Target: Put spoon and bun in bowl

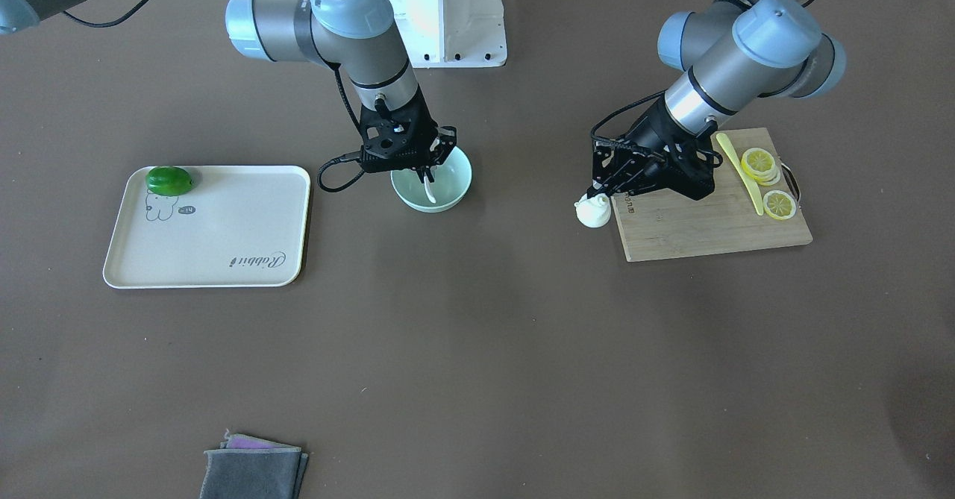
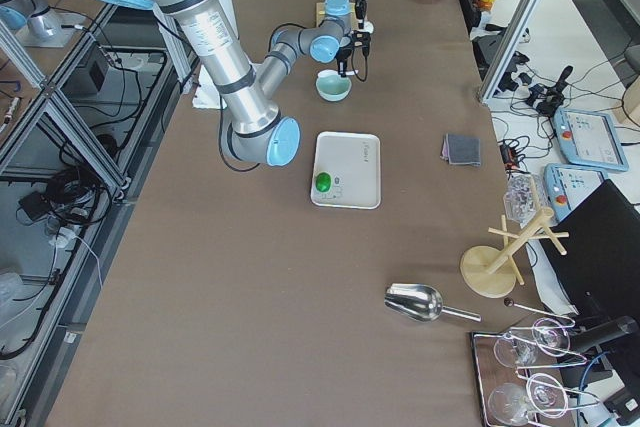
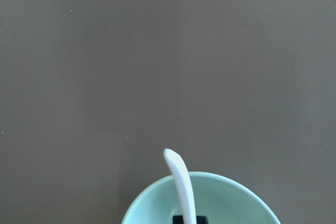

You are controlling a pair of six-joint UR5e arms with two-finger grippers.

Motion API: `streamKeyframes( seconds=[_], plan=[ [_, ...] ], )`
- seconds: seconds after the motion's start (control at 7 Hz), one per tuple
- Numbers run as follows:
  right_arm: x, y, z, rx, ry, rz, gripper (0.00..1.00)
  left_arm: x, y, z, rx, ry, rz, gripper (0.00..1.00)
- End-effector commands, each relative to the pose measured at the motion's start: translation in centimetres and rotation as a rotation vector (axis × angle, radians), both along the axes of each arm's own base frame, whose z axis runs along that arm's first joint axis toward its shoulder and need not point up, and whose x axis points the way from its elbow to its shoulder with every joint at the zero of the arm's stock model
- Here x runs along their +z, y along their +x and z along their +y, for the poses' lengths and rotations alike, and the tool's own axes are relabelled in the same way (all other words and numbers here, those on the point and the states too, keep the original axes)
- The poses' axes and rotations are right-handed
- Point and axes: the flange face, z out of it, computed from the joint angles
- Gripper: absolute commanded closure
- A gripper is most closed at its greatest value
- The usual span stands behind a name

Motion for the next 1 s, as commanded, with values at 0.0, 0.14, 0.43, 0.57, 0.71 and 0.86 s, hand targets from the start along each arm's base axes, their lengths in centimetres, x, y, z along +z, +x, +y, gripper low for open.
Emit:
streamKeyframes(
  seconds=[0.0, 0.14, 0.43, 0.57, 0.71, 0.86],
  plan=[
    [1.2, -2.0, -0.9, 0.005, 0.006, -0.002, 1.00, -0.2, 1.0, 0.4, -0.013, -0.001, -0.004, 1.00],
    [1.5, -2.0, -1.0, 0.006, 0.002, 0.002, 0.98, -0.4, 1.5, 0.7, -0.009, 0.002, -0.003, 1.00],
    [0.9, -0.9, -1.2, 0.008, -0.003, -0.008, 0.00, -1.6, 2.9, 1.3, 0.001, -0.020, 0.016, 1.00],
    [0.3, 0.8, -2.3, 0.008, -0.020, -0.019, 0.00, -2.2, 3.4, 1.6, -0.001, -0.018, 0.022, 1.00],
    [-0.5, 3.5, -3.8, -0.001, -0.048, -0.031, 0.00, -3.3, 4.8, 2.3, -0.013, -0.032, 0.036, 1.00],
    [-1.0, 6.5, -5.0, 0.002, -0.072, -0.025, 0.00, -5.1, 7.5, 4.1, -0.015, -0.045, 0.056, 1.00]
  ],
)
